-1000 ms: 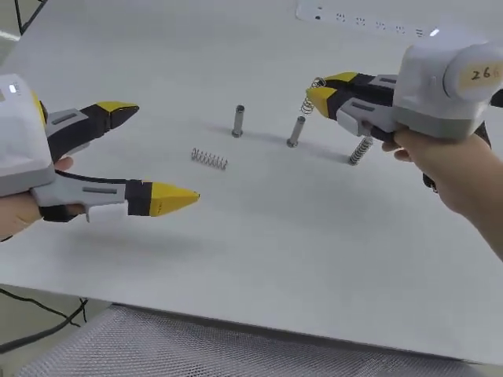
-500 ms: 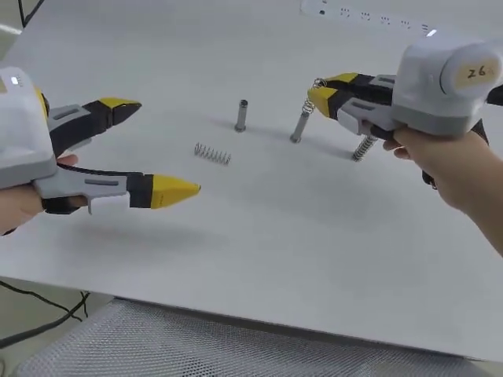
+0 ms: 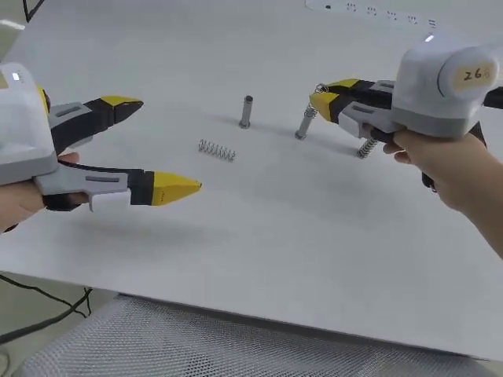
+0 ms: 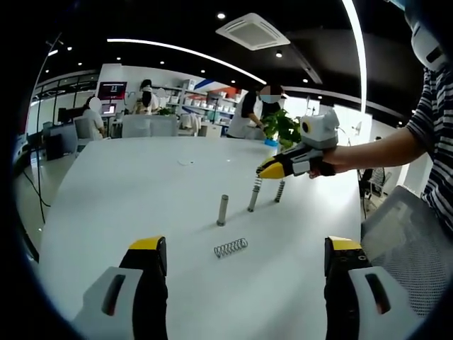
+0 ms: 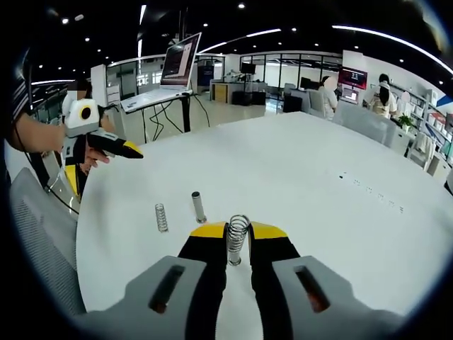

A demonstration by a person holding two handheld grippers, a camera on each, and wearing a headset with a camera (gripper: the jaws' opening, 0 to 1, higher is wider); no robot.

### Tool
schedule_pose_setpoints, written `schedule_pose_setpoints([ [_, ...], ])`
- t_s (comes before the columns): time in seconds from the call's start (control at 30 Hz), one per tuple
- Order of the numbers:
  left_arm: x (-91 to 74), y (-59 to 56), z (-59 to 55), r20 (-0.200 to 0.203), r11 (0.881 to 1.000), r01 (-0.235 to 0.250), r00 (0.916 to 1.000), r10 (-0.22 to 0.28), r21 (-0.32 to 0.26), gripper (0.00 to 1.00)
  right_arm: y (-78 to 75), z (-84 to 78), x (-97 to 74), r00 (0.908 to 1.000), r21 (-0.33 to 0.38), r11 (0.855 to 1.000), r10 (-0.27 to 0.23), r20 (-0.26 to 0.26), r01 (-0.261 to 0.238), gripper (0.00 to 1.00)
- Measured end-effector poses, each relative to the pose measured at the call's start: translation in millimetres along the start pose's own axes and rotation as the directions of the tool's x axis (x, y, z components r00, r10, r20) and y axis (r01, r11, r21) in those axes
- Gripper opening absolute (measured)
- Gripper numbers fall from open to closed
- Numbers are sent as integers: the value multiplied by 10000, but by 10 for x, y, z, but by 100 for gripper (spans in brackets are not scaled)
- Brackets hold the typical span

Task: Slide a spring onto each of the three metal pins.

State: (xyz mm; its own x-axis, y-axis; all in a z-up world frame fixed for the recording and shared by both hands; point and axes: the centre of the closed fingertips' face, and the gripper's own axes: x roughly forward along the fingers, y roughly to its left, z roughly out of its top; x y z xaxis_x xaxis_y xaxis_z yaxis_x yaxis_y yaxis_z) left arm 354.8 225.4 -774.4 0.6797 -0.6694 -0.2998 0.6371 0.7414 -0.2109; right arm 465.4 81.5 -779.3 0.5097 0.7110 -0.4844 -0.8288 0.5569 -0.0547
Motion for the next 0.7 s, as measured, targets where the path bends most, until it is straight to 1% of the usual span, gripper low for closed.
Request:
schedule_pose_setpoints([
  [0.13,-1,-4,-14,-38,10000,9,10000,-9,-24,91,7,-88,62,9997,-6,10000,-10,-247,10,13],
  [0.2,-1,-4,-16,-51,10000,8,10000,-8,-31,91,-21,-178,114,9987,-23,10000,-59,-506,58,13],
  [0.37,5,1,-15,-58,10000,13,10000,-14,-38,91,-9,-216,120,9981,-34,10000,-6,-610,4,13],
  [0.63,25,-16,-12,-51,10000,61,10000,-61,-53,91,62,-376,143,9946,-153,9999,7,-1035,-23,13],
  [0.7,25,-26,-18,-72,9999,96,9999,-96,-79,91,81,-407,138,9930,-396,9992,-21,-1183,-26,13],
])
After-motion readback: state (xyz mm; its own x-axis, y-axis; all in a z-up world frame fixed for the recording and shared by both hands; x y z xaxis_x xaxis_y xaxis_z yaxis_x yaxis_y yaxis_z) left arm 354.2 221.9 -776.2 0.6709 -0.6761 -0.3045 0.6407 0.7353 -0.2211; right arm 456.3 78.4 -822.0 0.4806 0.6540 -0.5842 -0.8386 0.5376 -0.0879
